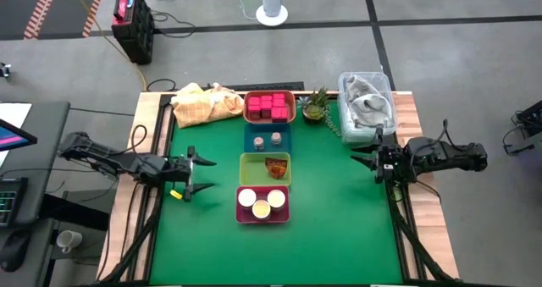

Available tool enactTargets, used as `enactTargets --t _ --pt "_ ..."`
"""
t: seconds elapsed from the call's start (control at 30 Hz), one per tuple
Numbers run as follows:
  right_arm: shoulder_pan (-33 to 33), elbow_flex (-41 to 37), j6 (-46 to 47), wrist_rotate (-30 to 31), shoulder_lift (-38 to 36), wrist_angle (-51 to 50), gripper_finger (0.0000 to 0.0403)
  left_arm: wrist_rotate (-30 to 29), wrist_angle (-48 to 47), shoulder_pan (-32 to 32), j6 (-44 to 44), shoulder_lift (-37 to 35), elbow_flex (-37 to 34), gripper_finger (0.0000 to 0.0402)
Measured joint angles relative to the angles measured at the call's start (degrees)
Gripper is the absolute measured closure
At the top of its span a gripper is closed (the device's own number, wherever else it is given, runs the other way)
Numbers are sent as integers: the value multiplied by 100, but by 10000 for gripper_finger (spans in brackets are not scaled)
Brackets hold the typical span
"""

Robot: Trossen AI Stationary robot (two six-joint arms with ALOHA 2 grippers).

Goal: Sort spices by type
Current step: Return to home position

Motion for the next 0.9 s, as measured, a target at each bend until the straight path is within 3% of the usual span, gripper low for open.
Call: enactTargets --t 0.27,0.5,0.9 --pt "0 0 0 0 0 0 245 0 -21 1 -116 -109 -11 86" --pt "0 0 0 0 0 -2 245 -1 -39 0 -825 -106 -17 86" --pt "0 0 0 0 0 -2 245 -5 -54 0 -436 -106 -27 86"
